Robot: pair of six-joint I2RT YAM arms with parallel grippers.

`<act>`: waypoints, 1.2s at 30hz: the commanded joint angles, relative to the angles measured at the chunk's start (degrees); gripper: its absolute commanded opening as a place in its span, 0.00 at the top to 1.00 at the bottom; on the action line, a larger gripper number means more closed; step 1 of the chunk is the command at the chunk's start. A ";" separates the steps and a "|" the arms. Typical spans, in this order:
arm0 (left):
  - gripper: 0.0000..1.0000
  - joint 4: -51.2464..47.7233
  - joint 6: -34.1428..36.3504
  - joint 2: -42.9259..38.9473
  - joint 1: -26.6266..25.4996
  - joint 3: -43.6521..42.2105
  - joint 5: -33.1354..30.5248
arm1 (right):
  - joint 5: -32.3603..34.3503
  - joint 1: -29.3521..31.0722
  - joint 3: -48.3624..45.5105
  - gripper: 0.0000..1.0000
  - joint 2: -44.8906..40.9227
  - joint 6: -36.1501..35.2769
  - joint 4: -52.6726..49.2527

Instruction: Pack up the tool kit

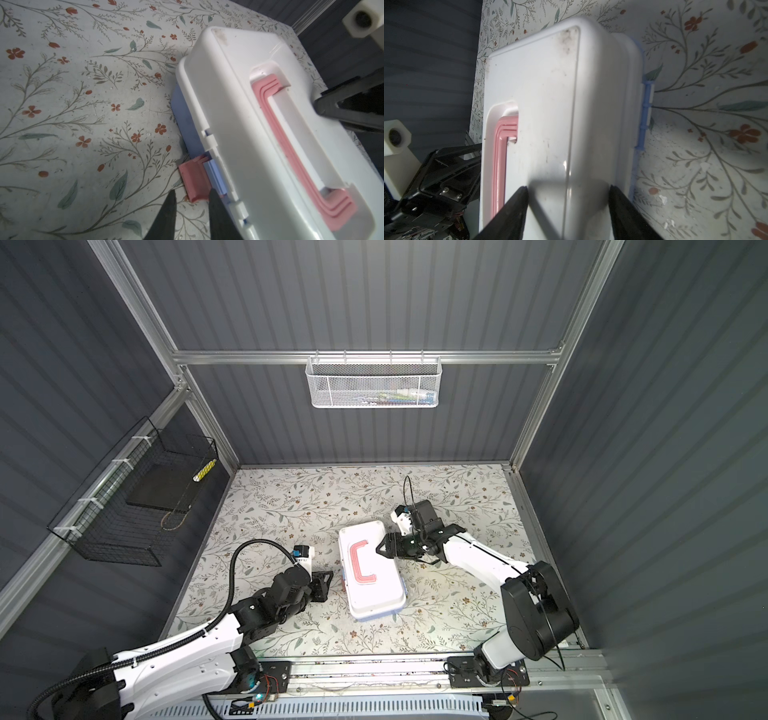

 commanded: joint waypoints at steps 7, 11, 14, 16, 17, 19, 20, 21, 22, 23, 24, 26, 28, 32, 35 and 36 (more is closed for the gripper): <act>0.65 4.70 2.22 9.43 -1.15 -0.40 8.75 | -0.51 0.00 2.04 0.37 0.80 -1.98 -1.59; 0.65 5.13 2.92 12.27 -3.08 2.45 10.25 | -1.07 -0.29 3.06 0.37 1.26 -2.19 -1.43; 0.65 5.13 3.05 13.15 -4.69 4.43 10.76 | -1.43 -0.42 2.92 0.37 1.28 -2.15 -1.26; 0.65 4.58 3.11 13.95 -6.03 5.83 10.68 | -1.66 -0.56 2.82 0.37 1.22 -2.20 -1.25; 0.65 4.32 3.11 14.54 -6.84 6.69 10.33 | -1.78 -0.69 2.68 0.37 1.15 -2.16 -1.19; 0.65 4.97 3.49 16.26 -8.27 8.20 10.02 | -1.91 -0.86 2.38 0.37 0.78 -2.16 -1.00; 0.65 5.33 3.90 17.62 -8.83 9.36 10.01 | -1.97 -0.99 2.16 0.37 0.57 -2.11 -0.92; 0.65 5.80 4.51 19.04 -9.34 10.63 10.16 | -2.06 -1.16 1.90 0.37 0.26 -2.14 -0.90; 0.65 6.19 5.00 20.36 -9.62 11.66 10.30 | -2.06 -1.26 1.63 0.37 -0.02 -2.12 -0.90; 0.65 6.04 5.89 21.69 -9.70 12.97 10.32 | -2.06 -1.50 1.21 0.37 -0.43 -2.09 -0.95; 0.64 5.52 6.42 22.83 -9.75 14.00 9.82 | -2.06 -1.57 0.69 0.37 -0.96 -1.98 -0.75; 0.63 3.68 7.06 23.41 -9.71 14.76 7.15 | -2.01 -1.83 -0.28 0.37 -1.91 -1.72 -0.64; 0.57 1.90 6.93 22.34 -9.69 13.85 4.28 | -1.92 -2.02 -1.24 0.37 -2.79 -1.70 -0.64; 0.41 -0.21 5.40 18.07 -9.68 9.84 0.88 | -1.79 -2.36 -3.02 0.36 -4.29 -1.66 -0.98; 0.23 1.86 3.48 17.59 -9.77 6.50 1.31 | -1.96 -2.63 -3.69 0.36 -4.86 -1.76 -1.08; 0.19 3.56 3.26 18.24 -9.77 5.46 2.02 | -1.99 -2.73 -3.83 0.36 -4.87 -1.63 -1.08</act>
